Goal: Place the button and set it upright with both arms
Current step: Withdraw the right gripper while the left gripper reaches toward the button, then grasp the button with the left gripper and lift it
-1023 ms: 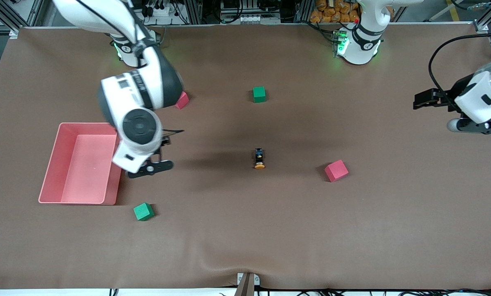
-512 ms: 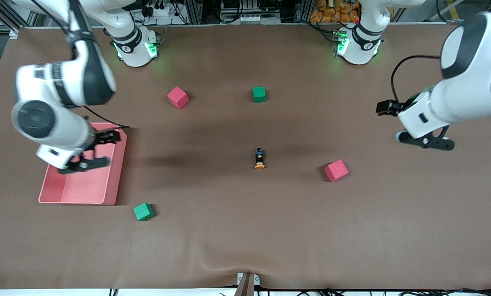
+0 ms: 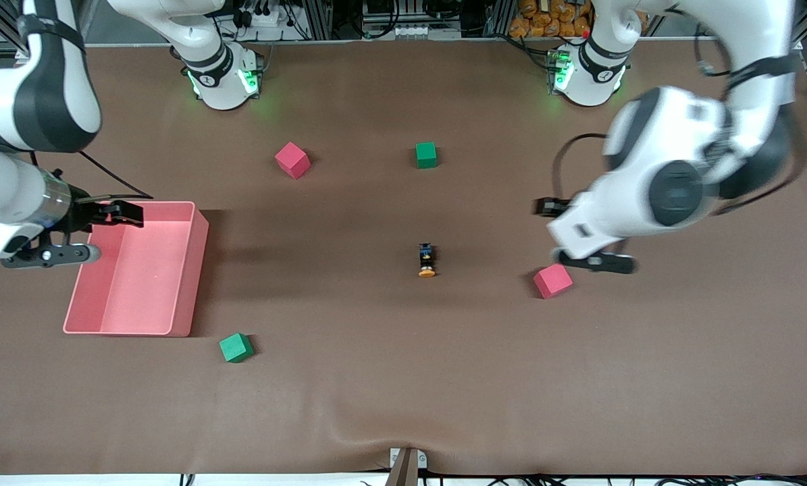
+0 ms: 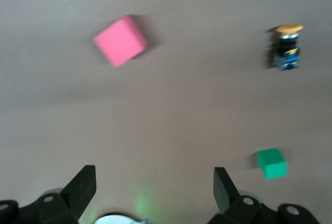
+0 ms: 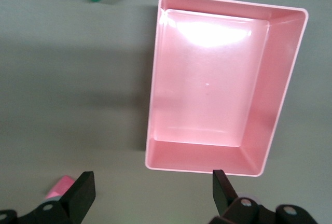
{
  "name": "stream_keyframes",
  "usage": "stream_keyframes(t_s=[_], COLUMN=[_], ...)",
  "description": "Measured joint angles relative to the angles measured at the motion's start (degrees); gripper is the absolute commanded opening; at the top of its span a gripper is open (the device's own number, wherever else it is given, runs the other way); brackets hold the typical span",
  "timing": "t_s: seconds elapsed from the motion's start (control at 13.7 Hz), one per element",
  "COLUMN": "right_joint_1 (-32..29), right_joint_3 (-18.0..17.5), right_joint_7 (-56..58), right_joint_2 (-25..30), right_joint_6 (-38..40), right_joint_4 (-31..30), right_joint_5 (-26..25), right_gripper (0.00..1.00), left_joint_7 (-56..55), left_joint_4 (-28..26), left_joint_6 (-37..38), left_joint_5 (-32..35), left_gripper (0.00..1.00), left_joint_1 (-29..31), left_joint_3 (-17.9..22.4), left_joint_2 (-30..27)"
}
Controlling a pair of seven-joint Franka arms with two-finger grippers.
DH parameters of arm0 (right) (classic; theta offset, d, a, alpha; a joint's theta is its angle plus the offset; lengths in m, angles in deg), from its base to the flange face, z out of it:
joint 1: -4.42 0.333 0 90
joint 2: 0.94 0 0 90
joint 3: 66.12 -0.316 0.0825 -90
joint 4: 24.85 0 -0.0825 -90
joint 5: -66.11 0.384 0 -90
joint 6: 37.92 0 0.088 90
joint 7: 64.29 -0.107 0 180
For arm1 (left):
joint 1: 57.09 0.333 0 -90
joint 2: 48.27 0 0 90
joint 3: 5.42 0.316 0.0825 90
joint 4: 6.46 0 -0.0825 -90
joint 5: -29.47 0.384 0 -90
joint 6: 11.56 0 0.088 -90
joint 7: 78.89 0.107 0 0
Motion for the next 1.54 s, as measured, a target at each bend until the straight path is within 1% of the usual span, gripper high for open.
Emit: stream_keyframes(t_s=[0.22,0.44,0.73,0.95,1.17,1.54], right_joint_1=[-1.7,-4.9,-5.3,-5.1,-5.1,-5.1], right_joint_3=[-0.1,-0.1,-0.6,-1.8,-1.9,-1.9], right_joint_7=[0.5,4.7,4.9,1.9,1.0,0.7], right_joint_2=[1.1,2.3,3.8,4.0,4.3,7.0], right_joint_6=[-0.3,-0.4,-0.3,2.5,4.7,6.0], right_joint_4=[0.0,0.0,0.9,3.7,6.6,7.1], right_joint_5=[0.5,0.7,1.0,1.1,1.1,1.1], right_gripper=[1.0,1.0,1.0,1.0,1.0,1.0], left_joint_7=[-4.8,-12.7,-15.6,-20.0,-23.5,-23.8], left_joint_4=[0.3,0.4,0.6,0.8,1.5,1.9], left_joint_6=[-6.1,-13.2,-23.2,-28.9,-31.6,-32.8], left_joint_5=[0.0,-0.6,-2.5,-2.9,-2.9,-2.9], left_gripper=[1.0,1.0,1.0,1.0,1.0,1.0], left_joint_1=[-4.9,-8.4,-11.7,-13.8,-15.2,-15.1], left_joint_3=[-0.1,-0.2,-0.2,-0.2,-0.2,0.4], left_joint_2=[3.4,7.4,13.1,16.9,19.6,22.0])
